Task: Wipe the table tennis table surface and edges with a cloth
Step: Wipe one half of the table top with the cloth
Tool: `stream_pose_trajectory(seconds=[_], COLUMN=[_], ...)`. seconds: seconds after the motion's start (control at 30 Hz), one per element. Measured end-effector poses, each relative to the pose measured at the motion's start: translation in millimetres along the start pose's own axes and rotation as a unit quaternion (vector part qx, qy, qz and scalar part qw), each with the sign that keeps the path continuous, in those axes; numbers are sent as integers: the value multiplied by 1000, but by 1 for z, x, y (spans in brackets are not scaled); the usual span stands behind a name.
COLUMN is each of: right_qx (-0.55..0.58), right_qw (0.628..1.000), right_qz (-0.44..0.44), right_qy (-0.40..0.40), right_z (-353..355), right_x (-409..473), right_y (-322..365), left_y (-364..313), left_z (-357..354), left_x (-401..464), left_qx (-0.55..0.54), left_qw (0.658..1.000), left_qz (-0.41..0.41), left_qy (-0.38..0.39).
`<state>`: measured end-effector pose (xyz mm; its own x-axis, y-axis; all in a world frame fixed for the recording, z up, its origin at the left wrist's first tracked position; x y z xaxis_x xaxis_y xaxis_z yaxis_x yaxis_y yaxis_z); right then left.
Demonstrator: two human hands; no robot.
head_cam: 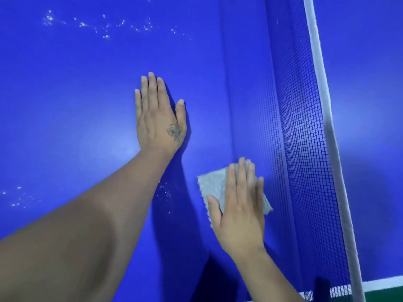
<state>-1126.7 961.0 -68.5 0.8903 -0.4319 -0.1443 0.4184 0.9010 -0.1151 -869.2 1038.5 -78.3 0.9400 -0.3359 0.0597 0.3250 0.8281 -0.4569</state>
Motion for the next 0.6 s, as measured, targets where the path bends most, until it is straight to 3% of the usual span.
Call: stream_pose_trajectory(seconds=[0.27,0.43,0.6], right_qx=[14,5,22], right_qw=[991,995,1000], right_qz=[-130,-96,-18], right_qy=[-17,-11,-12], right_z=[2,20,27], right_x=[91,155,142], right_y=[-35,3,33], left_y=[-6,-6,-5], left_z=[0,-1,-1], left_x=[1,1,1], left_qx=[47,33,30], left_qw=[999,999,999], left_qz=[13,8,11], left_qy=[0,-11,-12])
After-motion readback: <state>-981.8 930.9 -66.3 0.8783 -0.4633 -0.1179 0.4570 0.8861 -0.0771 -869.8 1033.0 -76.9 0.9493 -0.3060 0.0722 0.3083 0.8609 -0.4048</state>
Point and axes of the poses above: each hand's wrist, its own x-axis towards the middle knuckle, its own z-axis out of the back of the hand, y = z × x, the point moved 2 cm from there along x, towards the middle knuckle, and after that the axes turned 12 degrees about -x, right-handed, at the moved point
